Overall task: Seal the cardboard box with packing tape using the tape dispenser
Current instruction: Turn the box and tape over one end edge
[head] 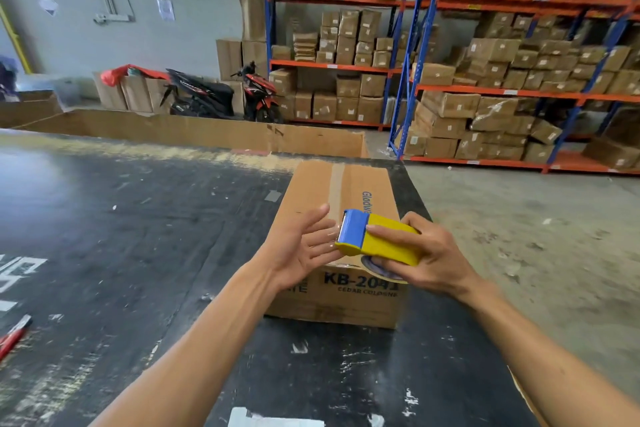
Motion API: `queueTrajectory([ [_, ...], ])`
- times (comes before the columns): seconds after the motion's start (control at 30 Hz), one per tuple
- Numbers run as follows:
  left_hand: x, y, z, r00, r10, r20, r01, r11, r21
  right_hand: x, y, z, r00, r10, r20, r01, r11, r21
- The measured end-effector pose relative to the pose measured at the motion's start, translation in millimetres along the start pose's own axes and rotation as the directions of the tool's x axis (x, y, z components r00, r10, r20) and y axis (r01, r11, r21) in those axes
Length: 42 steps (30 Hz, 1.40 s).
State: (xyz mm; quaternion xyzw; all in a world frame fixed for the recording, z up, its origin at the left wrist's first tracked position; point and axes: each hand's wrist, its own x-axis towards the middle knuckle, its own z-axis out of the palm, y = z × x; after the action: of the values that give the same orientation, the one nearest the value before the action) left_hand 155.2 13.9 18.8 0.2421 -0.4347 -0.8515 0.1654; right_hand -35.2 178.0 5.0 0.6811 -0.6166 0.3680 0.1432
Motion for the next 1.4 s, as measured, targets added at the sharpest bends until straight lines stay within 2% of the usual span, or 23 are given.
queueTrajectory([
  [0.23,10.2,2.8,-0.2,0.98,0.076,-0.183,-0.06,0.994,0.092,16.1,1.7,6.0,0.996,0.018,0.084,-0.02,1.0,0.022],
  [0.37,17.8,0.7,-7.2,0.922,0.195,-0.334,-0.122,0.966,0.227,24.0,-0.8,14.8,0.977,0.088,0.194,-0.097,0.995,0.037],
  [0.53,4.9,12.5,-41.7,0.872,0.257,-0.416,-0.16,0.954,0.254,23.8,13.1,0.6,0.955,0.096,0.281,-0.103,0.995,0.01],
  [0.63,1.5,-0.6,-57.7,0.811,0.414,-0.414,-0.14,0.823,0.55,24.6,10.4,3.3,0.933,0.096,0.346,-0.085,0.995,-0.047],
  [0.7,3.3,-13.8,-64.0,0.753,0.511,-0.415,-0.16,0.754,0.637,30.4,1.1,14.5,0.92,0.117,0.374,-0.064,0.987,-0.15],
  [0.87,1.6,-40.9,-80.5,0.652,0.598,-0.467,-0.205,0.732,0.65,44.8,-24.1,34.8,0.89,0.128,0.437,0.019,0.948,-0.317],
  [1.07,9.3,-52.5,-90.2,0.611,0.604,-0.511,-0.187,0.738,0.649,57.1,-40.6,47.1,0.832,0.17,0.528,0.062,0.917,-0.394],
  [1.3,18.0,-57.0,-100.0,0.608,0.617,-0.5,-0.212,0.733,0.647,62.1,-45.7,52.8,0.809,0.219,0.545,0.049,0.9,-0.434],
  [1.4,20.4,-55.4,-104.5,0.617,0.598,-0.511,-0.255,0.767,0.589,66.0,-46.3,53.1,0.802,0.233,0.551,0.04,0.898,-0.438],
])
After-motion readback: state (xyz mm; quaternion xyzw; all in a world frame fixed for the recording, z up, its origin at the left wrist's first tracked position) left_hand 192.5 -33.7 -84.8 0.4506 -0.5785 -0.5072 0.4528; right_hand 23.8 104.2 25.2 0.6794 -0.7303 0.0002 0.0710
